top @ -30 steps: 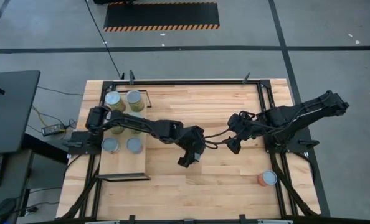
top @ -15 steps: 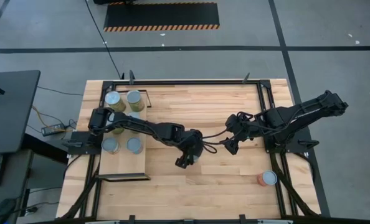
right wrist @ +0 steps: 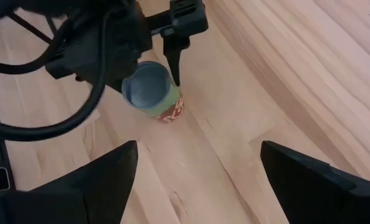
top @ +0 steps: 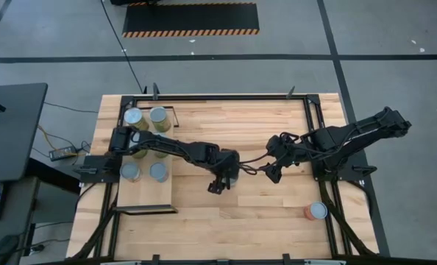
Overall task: Pick and place cans onto a shelf
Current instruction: Put the canned spaghetti sauce on the shelf
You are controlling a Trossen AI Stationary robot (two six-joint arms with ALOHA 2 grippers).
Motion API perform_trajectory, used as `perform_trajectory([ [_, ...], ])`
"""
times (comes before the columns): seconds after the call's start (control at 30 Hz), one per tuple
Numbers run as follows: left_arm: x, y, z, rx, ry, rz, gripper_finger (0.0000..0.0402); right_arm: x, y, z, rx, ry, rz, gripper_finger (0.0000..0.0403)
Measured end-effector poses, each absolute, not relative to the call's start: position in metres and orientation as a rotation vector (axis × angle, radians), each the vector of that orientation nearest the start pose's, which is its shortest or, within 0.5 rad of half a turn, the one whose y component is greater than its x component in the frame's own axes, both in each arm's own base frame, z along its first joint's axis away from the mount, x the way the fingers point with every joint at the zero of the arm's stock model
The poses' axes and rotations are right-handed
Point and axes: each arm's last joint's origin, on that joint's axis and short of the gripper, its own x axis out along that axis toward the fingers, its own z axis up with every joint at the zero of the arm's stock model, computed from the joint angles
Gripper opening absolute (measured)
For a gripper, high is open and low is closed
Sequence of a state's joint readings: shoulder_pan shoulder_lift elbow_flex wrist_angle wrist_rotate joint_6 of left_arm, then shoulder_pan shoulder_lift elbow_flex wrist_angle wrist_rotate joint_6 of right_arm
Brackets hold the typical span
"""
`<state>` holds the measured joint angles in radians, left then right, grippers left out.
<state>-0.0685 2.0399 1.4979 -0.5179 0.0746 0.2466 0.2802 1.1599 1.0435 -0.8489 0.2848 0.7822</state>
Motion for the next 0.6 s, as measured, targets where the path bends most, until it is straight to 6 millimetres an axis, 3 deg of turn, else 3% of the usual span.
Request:
perform_trajectory([
  [0.2, 0.432, -0.028, 0.19, 0.109, 0.961, -0.181, 0.0283, 0.212, 0.053, 0.298, 0.415, 0.885, -0.32, 0.0347],
  [0.37, 0.427, -0.025, 0.207, -0.071, 0.941, -0.086, 0.0278, 0.209, 0.052, 0.297, 0.373, 0.912, -0.31, 0.0347],
  [0.6, 0.387, -0.026, 0.289, -0.422, 0.818, 0.058, 0.0285, 0.201, 0.047, 0.298, 0.266, 0.945, -0.31, 0.0347],
])
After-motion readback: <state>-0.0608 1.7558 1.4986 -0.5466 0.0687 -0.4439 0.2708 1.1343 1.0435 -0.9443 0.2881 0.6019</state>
